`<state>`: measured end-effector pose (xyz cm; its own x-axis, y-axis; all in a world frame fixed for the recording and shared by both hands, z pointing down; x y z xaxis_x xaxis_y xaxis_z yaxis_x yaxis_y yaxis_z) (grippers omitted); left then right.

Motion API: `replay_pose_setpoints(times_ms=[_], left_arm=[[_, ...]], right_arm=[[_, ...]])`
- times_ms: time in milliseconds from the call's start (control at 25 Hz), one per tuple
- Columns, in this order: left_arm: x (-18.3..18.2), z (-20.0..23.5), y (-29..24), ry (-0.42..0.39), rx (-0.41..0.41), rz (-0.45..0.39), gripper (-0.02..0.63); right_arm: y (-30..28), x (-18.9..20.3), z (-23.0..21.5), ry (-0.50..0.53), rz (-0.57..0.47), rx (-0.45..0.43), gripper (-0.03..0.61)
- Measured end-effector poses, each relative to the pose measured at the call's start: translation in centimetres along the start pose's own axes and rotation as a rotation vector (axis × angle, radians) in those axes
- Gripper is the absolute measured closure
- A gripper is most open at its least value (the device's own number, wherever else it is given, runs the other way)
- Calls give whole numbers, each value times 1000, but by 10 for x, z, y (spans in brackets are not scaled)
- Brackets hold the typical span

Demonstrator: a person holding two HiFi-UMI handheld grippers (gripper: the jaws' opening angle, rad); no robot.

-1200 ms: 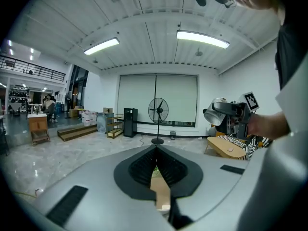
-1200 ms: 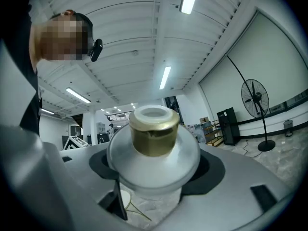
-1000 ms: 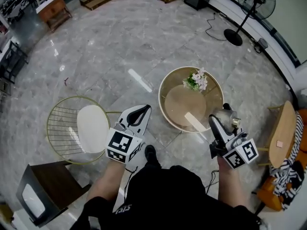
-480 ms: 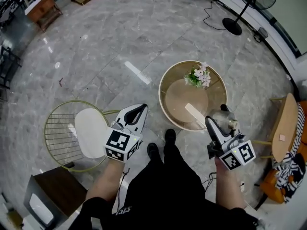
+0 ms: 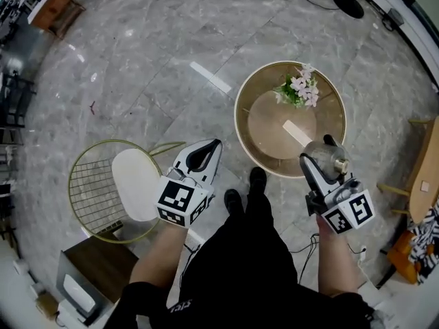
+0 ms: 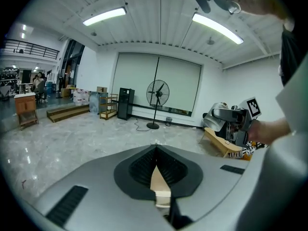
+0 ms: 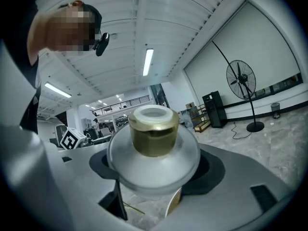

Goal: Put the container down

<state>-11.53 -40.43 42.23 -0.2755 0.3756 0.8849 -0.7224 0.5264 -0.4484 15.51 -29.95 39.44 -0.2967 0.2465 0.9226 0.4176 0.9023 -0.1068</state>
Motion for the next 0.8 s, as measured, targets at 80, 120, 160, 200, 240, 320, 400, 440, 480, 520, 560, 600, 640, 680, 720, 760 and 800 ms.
replay_pose_setpoints(times_ms=[80, 120, 160, 200, 240, 320, 400, 440, 480, 520, 560, 600, 640, 680, 720, 760, 800], left_arm=[[14, 1, -22, -9, 7, 21, 603], [21, 1, -31, -11, 9, 30, 603], [28, 2, -40, -11, 10, 38, 603], [36, 3, -47, -9, 10, 46, 603], [43, 3, -55, -6, 10, 54, 603], [60, 5, -69, 0, 9, 71, 603], [79, 6, -84, 7, 9, 92, 603], [89, 6, -92, 12, 10, 102, 603], [99, 6, -98, 15, 10, 112, 603], [108, 7, -105, 17, 11, 121, 603], [118, 7, -112, 16, 12, 129, 603], [127, 7, -118, 14, 14, 136, 603], [135, 8, -124, 11, 16, 143, 603], [144, 8, -129, 8, 18, 149, 603], [154, 9, -134, 6, 19, 156, 603], [164, 11, -140, 7, 18, 162, 603], [175, 12, -147, 9, 16, 166, 603]], right_arm=[[-8, 17, -20, -2, 15, 4, 233], [-12, 26, -28, -1, 24, 5, 233], [-16, 34, -35, 0, 34, 5, 233], [-19, 43, -41, 1, 44, 4, 233], [-22, 52, -47, 0, 55, 3, 233], [-29, 70, -57, 1, 80, -3, 233], [-37, 91, -67, 11, 113, -10, 233], [-41, 102, -72, 16, 130, -15, 233], [-45, 114, -77, 21, 145, -19, 233], [-49, 126, -82, 25, 158, -23, 233], [-53, 138, -86, 27, 170, -27, 233], [-56, 150, -91, 28, 182, -31, 233], [-60, 162, -95, 28, 194, -35, 233], [-63, 175, -99, 28, 207, -39, 233], [-66, 187, -104, 30, 221, -42, 233], [-69, 199, -108, 34, 234, -46, 233], [-73, 212, -113, 41, 248, -50, 233]])
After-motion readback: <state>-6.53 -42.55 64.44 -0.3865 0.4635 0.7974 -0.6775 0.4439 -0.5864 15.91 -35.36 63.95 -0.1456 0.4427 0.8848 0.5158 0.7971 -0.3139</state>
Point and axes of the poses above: the fingertips, and each gripper's own axes: y backward along the fingers, z to its left, x out of its underside, the point moved 7 cm from there along y, backward along the fingers, and after that the axes turned 4 degrees about -x, right-handed, at the moved point
